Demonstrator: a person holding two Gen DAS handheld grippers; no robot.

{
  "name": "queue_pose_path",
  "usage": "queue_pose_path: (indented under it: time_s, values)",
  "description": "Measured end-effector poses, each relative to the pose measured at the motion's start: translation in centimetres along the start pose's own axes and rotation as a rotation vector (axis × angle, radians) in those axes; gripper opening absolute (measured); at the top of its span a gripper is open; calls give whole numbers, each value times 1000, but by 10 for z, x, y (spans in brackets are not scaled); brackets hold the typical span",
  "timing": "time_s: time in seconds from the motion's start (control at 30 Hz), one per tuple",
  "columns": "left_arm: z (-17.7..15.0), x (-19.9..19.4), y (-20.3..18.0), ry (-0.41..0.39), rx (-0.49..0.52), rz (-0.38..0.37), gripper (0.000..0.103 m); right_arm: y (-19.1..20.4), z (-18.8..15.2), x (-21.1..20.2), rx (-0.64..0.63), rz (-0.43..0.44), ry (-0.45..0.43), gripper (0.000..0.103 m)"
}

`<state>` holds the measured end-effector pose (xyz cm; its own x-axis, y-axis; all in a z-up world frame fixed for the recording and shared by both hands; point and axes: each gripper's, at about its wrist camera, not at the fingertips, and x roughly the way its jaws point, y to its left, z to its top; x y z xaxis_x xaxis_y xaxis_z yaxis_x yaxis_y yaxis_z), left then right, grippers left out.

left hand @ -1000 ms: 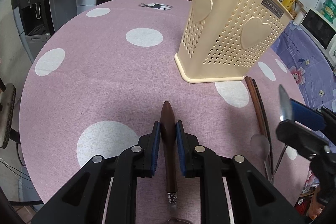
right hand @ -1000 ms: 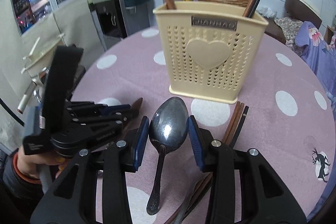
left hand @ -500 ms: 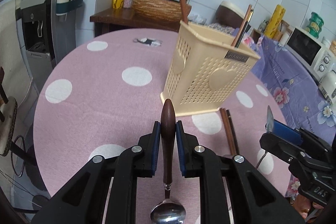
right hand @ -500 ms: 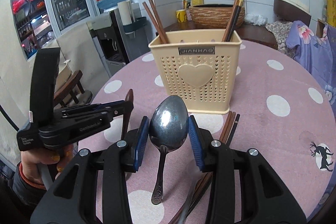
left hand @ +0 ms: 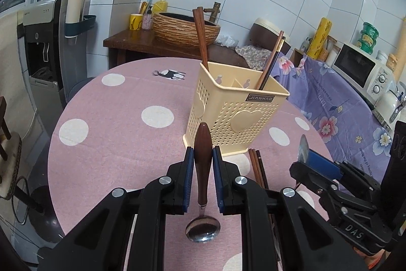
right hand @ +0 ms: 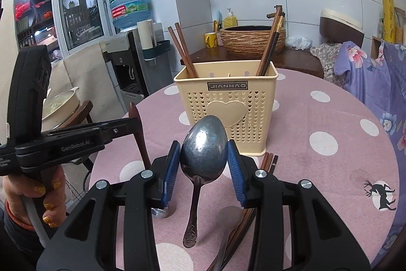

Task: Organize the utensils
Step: 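Lift both spoons and carry them above the cream holder, then lower both spoons into the holder and open both tools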

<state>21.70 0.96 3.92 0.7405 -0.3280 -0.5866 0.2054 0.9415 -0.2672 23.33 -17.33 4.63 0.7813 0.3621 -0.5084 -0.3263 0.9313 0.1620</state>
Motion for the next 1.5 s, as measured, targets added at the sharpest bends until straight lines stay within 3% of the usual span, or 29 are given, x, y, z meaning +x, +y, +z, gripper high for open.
queue_pose_path:
  time_s: [0.6, 0.77, 0.87, 1.0, 1.1, 1.23, 1.5]
  values:
    - [32, -26, -14, -94, 47, -22, 16, -11, 25, -9, 2, -22, -54, 39]
    - [63, -44, -24, -136, 59, -71, 16, -12, 66, -18, -21, -47, -138, 39]
    - [94, -63, -34, -201, 79, -89, 16, -12, 102, -24, -43, -76, -202, 38]
    - [135, -74, -49, -279, 89, -56, 16, -18, 153, -21, -21, -134, -288, 39]
    - [156, -64, -57, -317, 89, 11, 16, -24, 177, -6, -21, -209, -328, 39]
    - [158, -30, -59, -281, 88, 46, 16, -31, 175, 22, -6, -260, -314, 39]
    - [119, 13, -50, -200, 74, 54, 16, -42, 131, 56, -9, -289, -256, 39]
